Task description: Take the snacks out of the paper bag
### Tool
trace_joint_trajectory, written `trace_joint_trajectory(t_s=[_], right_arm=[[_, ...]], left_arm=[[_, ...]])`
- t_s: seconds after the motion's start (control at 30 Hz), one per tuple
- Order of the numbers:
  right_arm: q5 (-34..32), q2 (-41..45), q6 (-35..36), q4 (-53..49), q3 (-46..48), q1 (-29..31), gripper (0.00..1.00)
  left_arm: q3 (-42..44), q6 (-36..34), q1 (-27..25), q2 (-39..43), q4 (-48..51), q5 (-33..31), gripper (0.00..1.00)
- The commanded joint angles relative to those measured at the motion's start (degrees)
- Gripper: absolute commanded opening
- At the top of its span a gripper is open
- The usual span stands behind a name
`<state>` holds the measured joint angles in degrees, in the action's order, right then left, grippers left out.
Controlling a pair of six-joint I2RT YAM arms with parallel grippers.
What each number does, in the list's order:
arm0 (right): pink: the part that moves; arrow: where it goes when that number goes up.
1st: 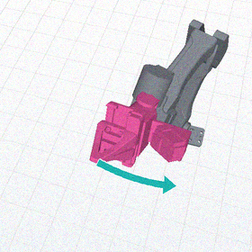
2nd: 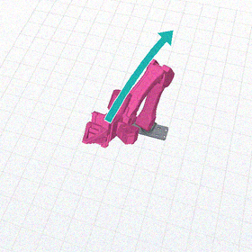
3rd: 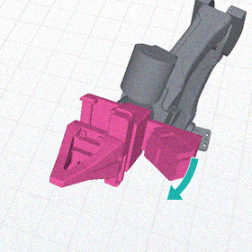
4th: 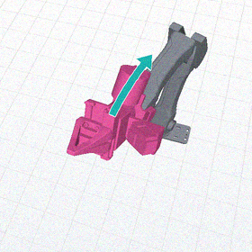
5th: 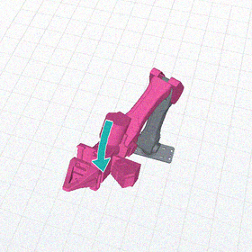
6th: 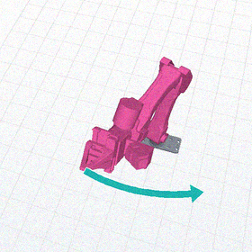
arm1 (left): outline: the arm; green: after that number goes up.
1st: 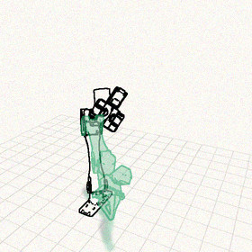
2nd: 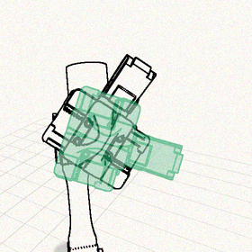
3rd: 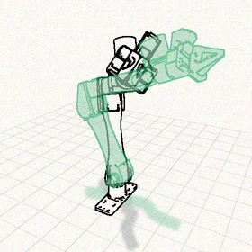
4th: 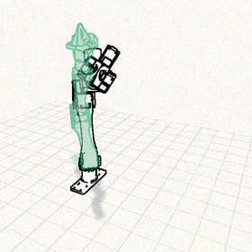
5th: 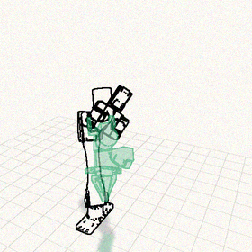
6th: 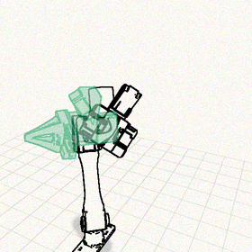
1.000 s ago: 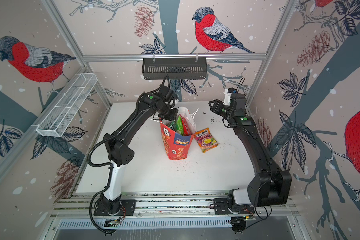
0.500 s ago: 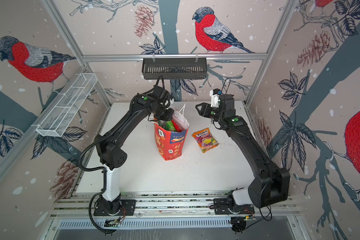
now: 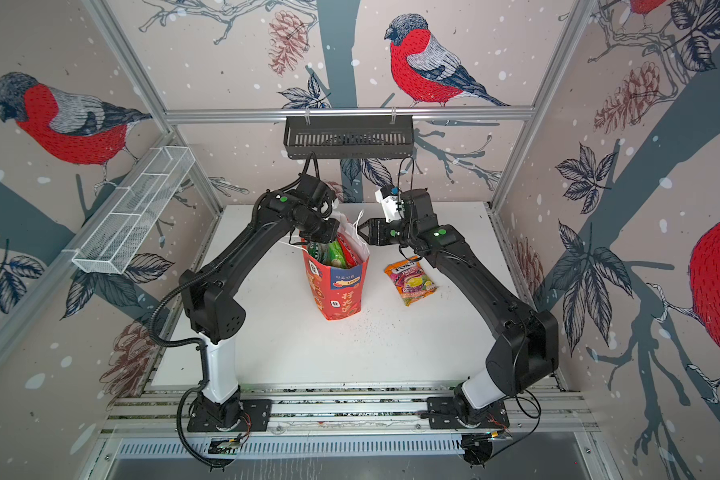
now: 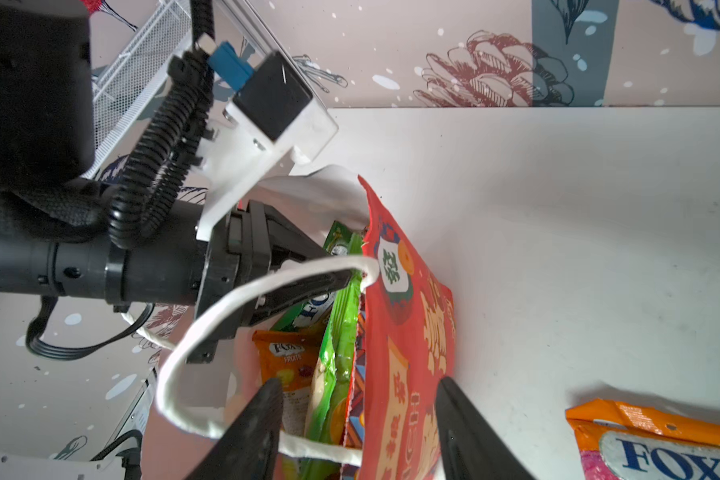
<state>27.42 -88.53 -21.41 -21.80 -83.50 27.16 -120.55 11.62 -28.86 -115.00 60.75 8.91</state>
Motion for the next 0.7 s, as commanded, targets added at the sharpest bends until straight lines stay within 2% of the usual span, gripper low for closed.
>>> trace_joint_trajectory(t_s=[0.0,0.33,0.53,0.67], right_arm=[[-4.7,-1.8,3.6,-4.5,-2.5,1.3,0.59],[-17.2,-7.1,6.0,-10.8,-8.5,5.5,0.53],[-19.0,-8.8,6.3,-11.1,-10.0,7.9,0.25],[-19.7,-8.6,5.6,-10.0,-10.5,9.4,0.15]], left_arm=[[0.0,-0.8,0.4,0.6,-1.6,-0.7,0.00],[-0.3,-1.6,1.2,0.6,-2.2,-0.4,0.00],[-3.0,-1.7,1.7,-0.7,-2.6,0.1,0.00],[-6.4,-1.9,2.0,-2.0,-2.5,0.1,0.00]])
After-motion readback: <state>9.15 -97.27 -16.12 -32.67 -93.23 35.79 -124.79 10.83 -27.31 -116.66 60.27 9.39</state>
